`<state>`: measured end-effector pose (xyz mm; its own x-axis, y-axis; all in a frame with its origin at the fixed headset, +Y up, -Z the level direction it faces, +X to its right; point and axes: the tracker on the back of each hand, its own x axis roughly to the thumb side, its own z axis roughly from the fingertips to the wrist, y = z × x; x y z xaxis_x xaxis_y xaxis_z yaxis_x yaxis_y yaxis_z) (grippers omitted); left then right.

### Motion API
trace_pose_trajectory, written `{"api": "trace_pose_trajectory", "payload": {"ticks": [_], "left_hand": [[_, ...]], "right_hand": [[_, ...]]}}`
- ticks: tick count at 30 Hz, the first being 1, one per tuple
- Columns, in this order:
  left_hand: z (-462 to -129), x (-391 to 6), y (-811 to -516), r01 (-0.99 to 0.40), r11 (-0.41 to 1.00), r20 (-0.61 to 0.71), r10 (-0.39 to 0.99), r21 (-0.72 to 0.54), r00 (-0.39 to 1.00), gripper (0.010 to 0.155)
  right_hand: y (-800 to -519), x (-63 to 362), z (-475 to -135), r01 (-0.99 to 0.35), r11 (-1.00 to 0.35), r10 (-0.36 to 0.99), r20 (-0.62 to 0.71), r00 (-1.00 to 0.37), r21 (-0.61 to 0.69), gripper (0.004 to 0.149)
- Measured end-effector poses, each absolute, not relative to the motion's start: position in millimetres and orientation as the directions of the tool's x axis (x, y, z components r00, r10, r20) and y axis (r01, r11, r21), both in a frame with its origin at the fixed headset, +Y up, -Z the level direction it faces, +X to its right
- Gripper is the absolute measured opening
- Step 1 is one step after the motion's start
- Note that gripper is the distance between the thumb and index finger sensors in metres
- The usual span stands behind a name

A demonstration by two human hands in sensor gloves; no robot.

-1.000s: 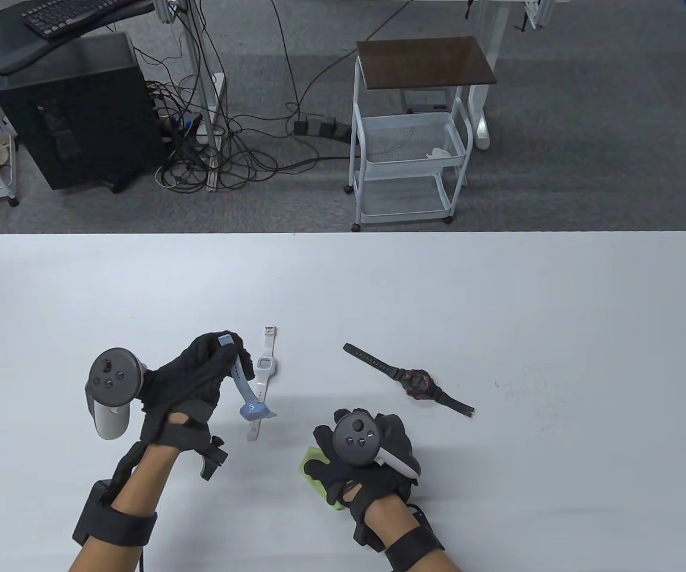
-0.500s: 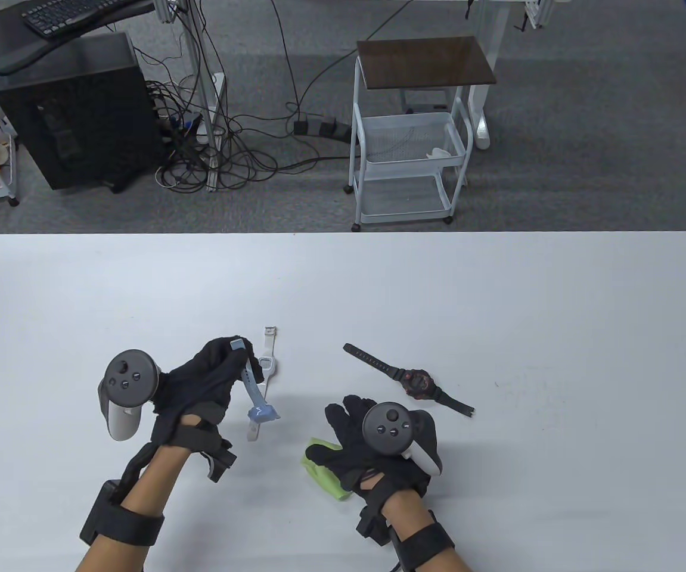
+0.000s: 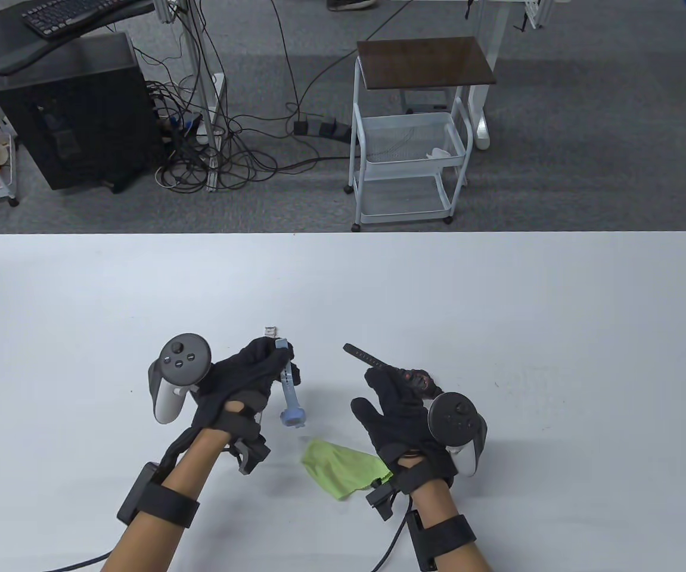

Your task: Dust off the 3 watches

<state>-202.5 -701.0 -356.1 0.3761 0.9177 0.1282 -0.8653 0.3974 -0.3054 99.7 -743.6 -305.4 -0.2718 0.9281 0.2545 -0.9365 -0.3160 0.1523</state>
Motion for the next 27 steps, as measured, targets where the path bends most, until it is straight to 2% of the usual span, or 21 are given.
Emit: {"api": "trace_pose_trajectory", "payload": {"ticks": [2, 7, 16, 27], "left_hand": [[-372, -197, -709, -0.868, 0.345, 0.034, 0.934, -0.357, 0.357, 0.046], [-406, -192, -723, -0.881, 0.282, -0.101, 0.934, -0.380, 0.343, 0.046], [-451, -187, -742, -0.865, 0.338, -0.187, 0.885, -0.371, 0.426, 0.045], [-472, -178, -760, -0.807, 0.459, -0.220, 0.801, -0.372, 0.557, 0.045]], "right_hand": [[-744, 102, -306, -0.939, -0.311, 0.930, 0.251, -0.268, 0.148, 0.089], [-745, 105, -307, -0.948, -0.284, 0.940, 0.237, -0.246, 0.144, 0.088], [-749, 112, -310, -0.959, -0.252, 0.951, 0.214, -0.221, 0.130, 0.087], [-754, 112, -312, -0.958, -0.257, 0.952, 0.203, -0.228, 0.130, 0.086]]}}
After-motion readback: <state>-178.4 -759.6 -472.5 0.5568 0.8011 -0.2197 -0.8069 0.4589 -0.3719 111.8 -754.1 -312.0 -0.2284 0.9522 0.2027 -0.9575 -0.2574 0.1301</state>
